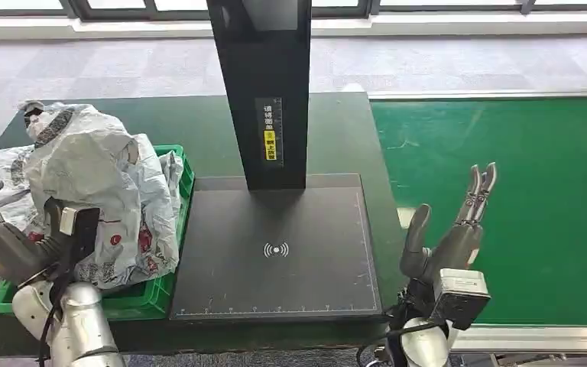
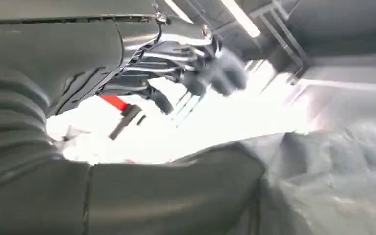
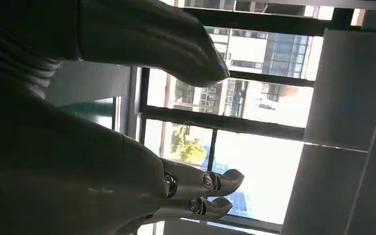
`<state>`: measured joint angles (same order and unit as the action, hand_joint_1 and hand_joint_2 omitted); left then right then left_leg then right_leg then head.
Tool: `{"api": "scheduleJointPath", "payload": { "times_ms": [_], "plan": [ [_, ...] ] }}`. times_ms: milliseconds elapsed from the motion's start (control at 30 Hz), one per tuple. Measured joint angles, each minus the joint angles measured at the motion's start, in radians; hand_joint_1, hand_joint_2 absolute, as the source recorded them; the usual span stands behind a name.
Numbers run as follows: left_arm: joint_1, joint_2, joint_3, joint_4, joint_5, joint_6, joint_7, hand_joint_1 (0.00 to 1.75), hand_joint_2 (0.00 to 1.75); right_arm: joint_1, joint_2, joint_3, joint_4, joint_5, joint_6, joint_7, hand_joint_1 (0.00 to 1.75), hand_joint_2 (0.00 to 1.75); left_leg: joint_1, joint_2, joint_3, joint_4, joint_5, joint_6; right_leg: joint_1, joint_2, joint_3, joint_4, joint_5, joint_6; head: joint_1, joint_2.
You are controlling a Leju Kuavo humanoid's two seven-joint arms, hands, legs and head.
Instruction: Moved the parcel from conveyor to table for the left to box.
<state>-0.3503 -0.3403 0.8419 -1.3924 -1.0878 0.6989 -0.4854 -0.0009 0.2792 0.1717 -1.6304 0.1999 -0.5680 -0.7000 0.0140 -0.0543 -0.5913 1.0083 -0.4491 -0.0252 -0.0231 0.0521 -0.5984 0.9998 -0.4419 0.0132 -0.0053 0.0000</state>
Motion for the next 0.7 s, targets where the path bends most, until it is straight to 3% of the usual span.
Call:
{"api": "scheduleJointPath", "payload": {
  "times_ms": [167, 700],
  "plan": [
    [0.001, 0.000, 0.004, -0.033, 0.165, 0.000, -0.149, 0.00, 0.00, -0.002, 0.000, 0.000, 0.014, -0.003, -0.013, 0.000, 0.00, 0.00, 0.000, 0.000, 0.000, 0.000, 0.000, 0.000, 0.000, 0.000, 0.000, 0.000, 0.000, 0.000, 0.000, 0.000],
    [0.018, -0.004, -0.053, -0.089, 0.314, 0.000, -0.191, 0.00, 0.00, -0.004, 0.000, 0.000, 0.050, -0.010, -0.046, 0.000, 0.00, 0.00, 0.000, 0.000, 0.000, 0.000, 0.000, 0.000, 0.000, 0.000, 0.000, 0.000, 0.000, 0.000, 0.000, 0.000]
  ]
}}
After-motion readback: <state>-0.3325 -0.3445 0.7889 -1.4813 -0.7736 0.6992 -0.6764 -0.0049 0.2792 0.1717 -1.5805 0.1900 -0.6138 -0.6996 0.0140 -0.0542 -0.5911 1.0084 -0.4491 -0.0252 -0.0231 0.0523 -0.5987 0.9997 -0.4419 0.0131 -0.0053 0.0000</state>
